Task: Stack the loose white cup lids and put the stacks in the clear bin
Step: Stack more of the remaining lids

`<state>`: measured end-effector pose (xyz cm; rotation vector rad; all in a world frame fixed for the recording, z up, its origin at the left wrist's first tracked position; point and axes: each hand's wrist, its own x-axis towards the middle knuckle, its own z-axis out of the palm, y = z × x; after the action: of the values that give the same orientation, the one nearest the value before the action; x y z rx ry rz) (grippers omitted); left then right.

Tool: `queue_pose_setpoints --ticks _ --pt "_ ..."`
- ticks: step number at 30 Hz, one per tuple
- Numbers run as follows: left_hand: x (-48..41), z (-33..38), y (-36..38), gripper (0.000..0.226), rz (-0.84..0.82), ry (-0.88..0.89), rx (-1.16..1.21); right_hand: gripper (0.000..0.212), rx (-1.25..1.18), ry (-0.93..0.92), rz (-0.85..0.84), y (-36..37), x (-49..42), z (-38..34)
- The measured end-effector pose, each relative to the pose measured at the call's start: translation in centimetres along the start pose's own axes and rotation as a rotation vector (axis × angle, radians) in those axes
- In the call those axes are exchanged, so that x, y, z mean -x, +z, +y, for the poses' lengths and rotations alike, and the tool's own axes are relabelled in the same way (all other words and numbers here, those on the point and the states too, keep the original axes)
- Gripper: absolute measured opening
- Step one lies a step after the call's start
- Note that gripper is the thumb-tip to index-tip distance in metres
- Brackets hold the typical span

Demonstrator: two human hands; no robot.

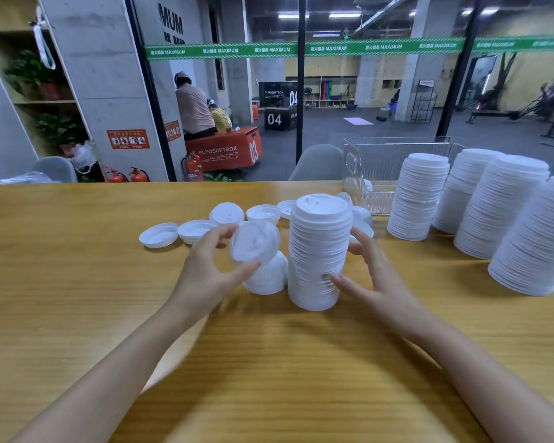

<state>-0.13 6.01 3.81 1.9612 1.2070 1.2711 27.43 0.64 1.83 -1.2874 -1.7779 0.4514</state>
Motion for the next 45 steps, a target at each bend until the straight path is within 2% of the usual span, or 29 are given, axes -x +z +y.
queue_pose_setpoints --ticks 3,6,12,15,18,28,33,39,45 --pt "-1.7 3.1 -0.5 0.074 -0.006 -0.013 0.159 0.081 -0.002 0.009 -0.004 0.0 0.0 0.0" --pt "-3.6 6.3 -0.4 0.067 -0.102 -0.016 0.255 0.081 0.012 0.012 -0.001 -0.1 0.0 0.2" --pt "-5.4 9.5 2.0 0.052 -0.32 -0.02 0.176 0.086 0.002 0.014 0.006 0.0 0.0 0.4" --pt "-5.4 9.1 2.6 0.028 -0.346 -0.017 0.134 0.088 0.0 0.02 0.005 0.0 0.0 0.3" --pt "-5.4 9.0 2.7 0.029 -0.363 -0.007 0.124 0.085 0.006 0.013 0.006 0.0 0.0 0.2" --pt "-5.2 8.6 3.1 0.055 -0.349 0.01 0.118 0.08 0.001 0.026 0.01 -0.1 0.0 0.1" --pt "-3.5 7.0 3.3 0.087 -0.25 -0.014 0.109 0.097 0.028 0.063 -0.002 0.3 0.0 0.5" --pt "0.9 3.2 3.7 0.061 -0.083 0.067 -0.004 0.121 0.115 0.147 -0.068 2.2 -0.2 0.7" --pt "2.5 1.2 4.1 0.067 -0.034 0.172 -0.245 0.118 0.312 0.183 -0.045 3.0 -0.5 -0.3"
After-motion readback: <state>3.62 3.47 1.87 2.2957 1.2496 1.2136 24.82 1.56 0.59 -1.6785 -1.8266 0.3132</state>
